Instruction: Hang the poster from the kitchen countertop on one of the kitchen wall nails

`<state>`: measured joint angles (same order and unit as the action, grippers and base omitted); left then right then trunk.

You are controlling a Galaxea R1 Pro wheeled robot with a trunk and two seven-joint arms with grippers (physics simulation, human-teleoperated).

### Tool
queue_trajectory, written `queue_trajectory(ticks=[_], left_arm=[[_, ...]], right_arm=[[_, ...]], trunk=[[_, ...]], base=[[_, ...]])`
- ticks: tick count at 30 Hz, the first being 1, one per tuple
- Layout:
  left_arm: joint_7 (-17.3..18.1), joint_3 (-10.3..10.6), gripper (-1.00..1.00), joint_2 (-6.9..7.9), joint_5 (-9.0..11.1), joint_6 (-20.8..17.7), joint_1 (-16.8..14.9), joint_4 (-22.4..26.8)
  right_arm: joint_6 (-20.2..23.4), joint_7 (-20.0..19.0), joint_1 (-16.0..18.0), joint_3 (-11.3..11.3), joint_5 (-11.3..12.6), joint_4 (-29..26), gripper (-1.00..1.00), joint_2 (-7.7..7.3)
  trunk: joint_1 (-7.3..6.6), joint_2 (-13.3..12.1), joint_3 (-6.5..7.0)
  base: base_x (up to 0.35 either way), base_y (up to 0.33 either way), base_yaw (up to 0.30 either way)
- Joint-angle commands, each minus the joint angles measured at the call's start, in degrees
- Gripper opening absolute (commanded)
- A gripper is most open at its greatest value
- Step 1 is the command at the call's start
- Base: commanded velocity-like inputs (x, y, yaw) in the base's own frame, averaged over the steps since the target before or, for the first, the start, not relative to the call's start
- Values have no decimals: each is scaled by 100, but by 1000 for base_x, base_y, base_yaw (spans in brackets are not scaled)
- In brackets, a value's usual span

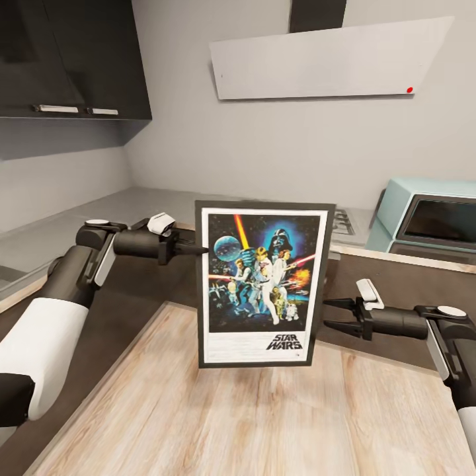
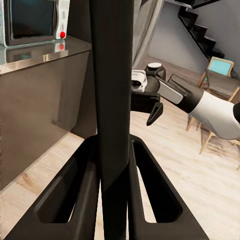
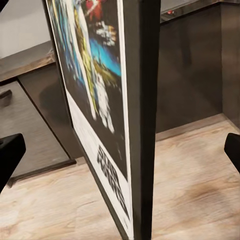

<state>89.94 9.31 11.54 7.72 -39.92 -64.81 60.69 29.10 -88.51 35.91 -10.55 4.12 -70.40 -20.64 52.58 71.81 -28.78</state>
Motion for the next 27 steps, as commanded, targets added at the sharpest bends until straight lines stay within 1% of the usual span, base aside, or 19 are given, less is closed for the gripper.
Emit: queue_trajectory(ticks=[1,7,15,27], left_arm=[[6,18,-100,10,28,-42,-5,1],[6,18,-100,14,28,-42,-5,4],[6,18,-100,15,28,-42,-5,8],[6,29,-100,9,28,-51,-5,65]], right_arm=[[60,-16,4,0,10,0,100,-1],[57,-15,4,0,18,0,100,-1],[50,-11,4,9,342,15,100,7],[46,-9,4,17,377,17,100,16]], trunk=[[0,4,-6],[0,4,-6],[0,4,-6],[0,4,-6]], base=[[0,0,0],[0,0,0],[0,0,0],[0,0,0]])
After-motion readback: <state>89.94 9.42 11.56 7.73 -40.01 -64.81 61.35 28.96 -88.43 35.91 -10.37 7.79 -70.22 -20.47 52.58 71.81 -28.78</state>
